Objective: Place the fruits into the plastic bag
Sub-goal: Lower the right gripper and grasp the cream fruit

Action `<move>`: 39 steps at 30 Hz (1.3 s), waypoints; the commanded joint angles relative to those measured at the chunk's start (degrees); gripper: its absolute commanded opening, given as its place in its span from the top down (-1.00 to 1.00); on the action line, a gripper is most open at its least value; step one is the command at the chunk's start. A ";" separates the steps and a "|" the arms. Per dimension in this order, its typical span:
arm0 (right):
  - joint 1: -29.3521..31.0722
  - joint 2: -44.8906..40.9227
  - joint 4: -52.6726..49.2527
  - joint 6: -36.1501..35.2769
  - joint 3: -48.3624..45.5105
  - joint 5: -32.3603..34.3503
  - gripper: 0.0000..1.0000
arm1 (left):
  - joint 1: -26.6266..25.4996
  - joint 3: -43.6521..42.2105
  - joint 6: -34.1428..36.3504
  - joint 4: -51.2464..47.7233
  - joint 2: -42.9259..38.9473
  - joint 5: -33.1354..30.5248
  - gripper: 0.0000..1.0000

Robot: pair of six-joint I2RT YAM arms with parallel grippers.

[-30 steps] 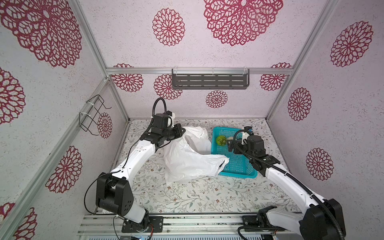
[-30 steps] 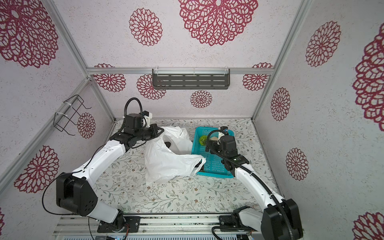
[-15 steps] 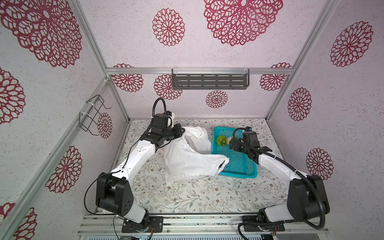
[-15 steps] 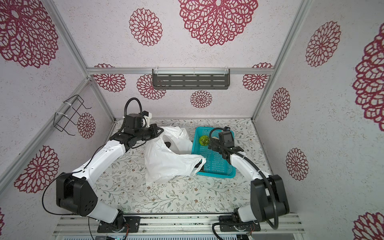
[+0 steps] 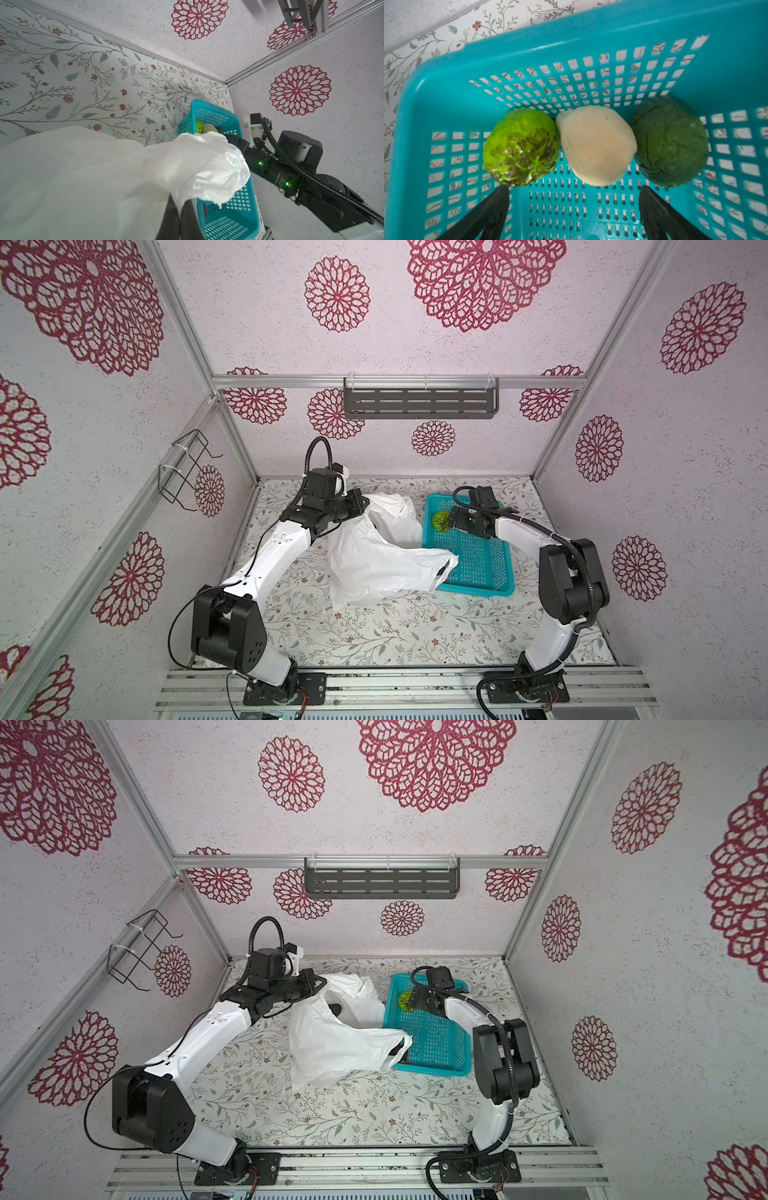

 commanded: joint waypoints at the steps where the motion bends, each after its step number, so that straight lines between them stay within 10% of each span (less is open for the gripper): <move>1: -1.13 1.22 -2.07 -0.52 3.97 2.90 -0.96 | 0.28 0.07 1.25 -0.56 -1.60 0.05 1.00; 20: -2.45 11.89 -2.47 -0.89 8.89 -1.47 -0.48 | 0.53 1.75 0.76 -0.95 -0.20 0.94 1.00; 23: -2.46 10.56 -0.91 -0.88 6.63 -1.18 -0.13 | 0.54 1.66 0.53 -0.84 -0.18 1.10 1.00; 26: -2.55 7.09 0.79 -0.93 4.24 -1.43 0.21 | 0.53 1.66 0.35 -0.77 -0.18 1.10 1.00; 39: 1.89 -24.75 11.64 -4.65 -12.99 -21.41 0.18 | 0.28 0.68 -0.37 0.69 0.35 1.26 1.00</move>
